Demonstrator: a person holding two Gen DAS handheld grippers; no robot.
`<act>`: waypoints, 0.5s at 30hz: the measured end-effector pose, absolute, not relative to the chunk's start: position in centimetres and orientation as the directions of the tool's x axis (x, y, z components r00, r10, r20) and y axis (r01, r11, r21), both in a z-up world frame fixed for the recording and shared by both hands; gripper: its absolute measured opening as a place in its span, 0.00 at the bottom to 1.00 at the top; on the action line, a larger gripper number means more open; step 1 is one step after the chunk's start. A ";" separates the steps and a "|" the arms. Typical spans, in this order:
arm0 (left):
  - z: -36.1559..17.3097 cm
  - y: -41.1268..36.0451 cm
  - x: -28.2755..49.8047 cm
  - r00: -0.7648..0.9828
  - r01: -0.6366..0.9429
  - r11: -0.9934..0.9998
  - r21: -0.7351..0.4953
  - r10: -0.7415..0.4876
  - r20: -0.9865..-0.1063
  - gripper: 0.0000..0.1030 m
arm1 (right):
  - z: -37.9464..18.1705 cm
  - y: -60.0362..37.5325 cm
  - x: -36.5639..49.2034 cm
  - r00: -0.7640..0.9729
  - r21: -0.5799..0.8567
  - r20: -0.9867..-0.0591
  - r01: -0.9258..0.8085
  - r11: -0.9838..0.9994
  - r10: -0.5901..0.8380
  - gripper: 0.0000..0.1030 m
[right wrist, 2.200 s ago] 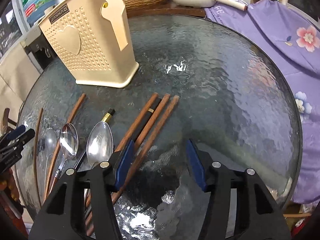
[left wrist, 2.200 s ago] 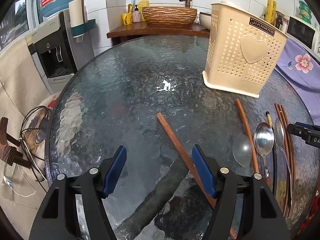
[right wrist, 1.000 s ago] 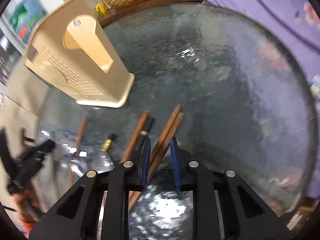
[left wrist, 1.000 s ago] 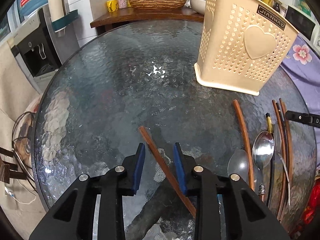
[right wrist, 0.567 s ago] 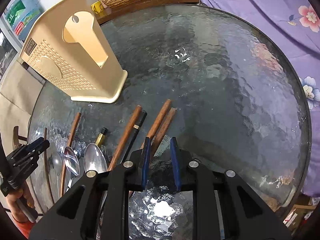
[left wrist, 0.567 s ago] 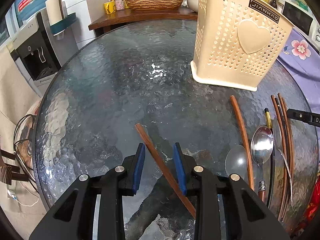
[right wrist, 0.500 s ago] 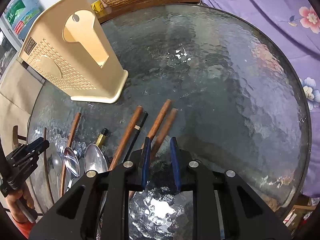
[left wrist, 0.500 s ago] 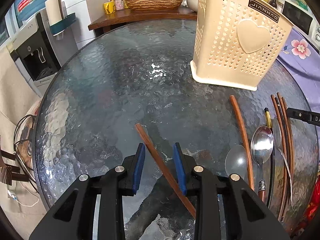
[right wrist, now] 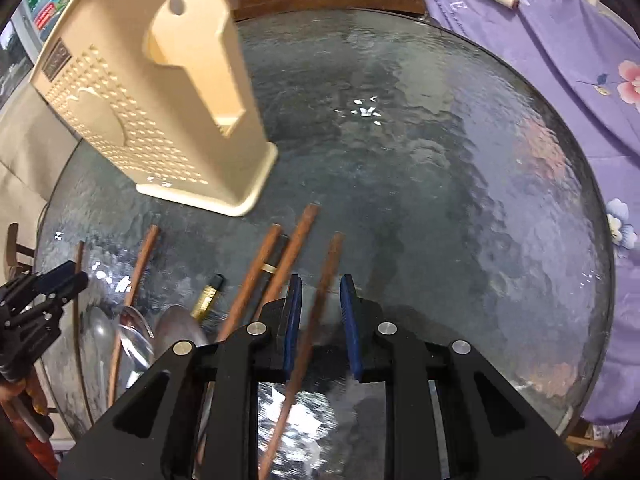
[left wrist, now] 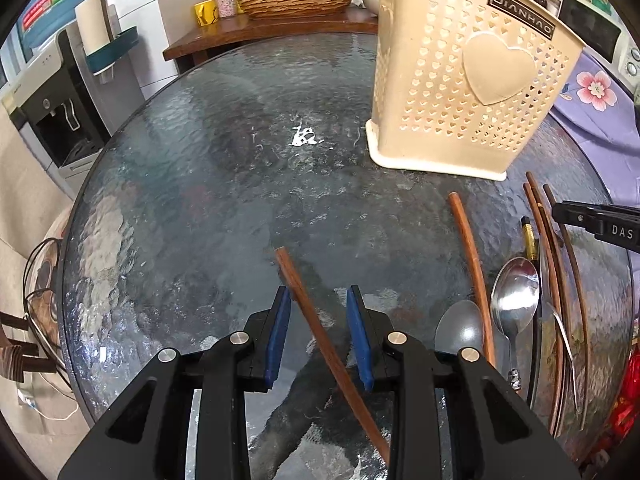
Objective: Organize utensils
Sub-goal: 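Lower the left tool onto a single brown chopstick and close on it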
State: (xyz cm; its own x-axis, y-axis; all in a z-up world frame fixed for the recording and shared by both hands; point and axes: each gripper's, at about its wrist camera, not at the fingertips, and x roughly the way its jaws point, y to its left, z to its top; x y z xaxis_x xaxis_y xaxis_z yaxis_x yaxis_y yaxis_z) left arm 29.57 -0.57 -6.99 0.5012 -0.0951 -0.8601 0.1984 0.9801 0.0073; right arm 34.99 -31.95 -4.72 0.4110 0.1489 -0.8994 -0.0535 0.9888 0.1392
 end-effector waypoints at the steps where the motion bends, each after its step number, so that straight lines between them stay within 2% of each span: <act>1: -7.0 -0.4 29.5 0.500 0.197 0.980 0.006 -0.096 -0.861 0.28 | -4.7 -32.1 34.8 0.409 0.141 -0.900 -0.057 0.988 0.152 0.20; 10: -7.1 -1.3 29.7 0.489 0.213 0.977 0.026 -0.083 -0.868 0.28 | -4.4 -31.0 33.7 0.410 0.058 -0.907 -0.095 0.994 0.092 0.20; 13: -7.1 -1.8 29.9 0.487 0.222 0.975 0.029 -0.085 -0.869 0.22 | -4.3 -30.6 33.4 0.416 0.022 -0.907 -0.113 0.993 0.067 0.19; 15: -7.1 -2.1 30.2 0.486 0.220 0.975 0.032 -0.081 -0.870 0.17 | -4.2 -30.5 33.3 0.413 0.024 -0.908 -0.111 0.994 0.068 0.14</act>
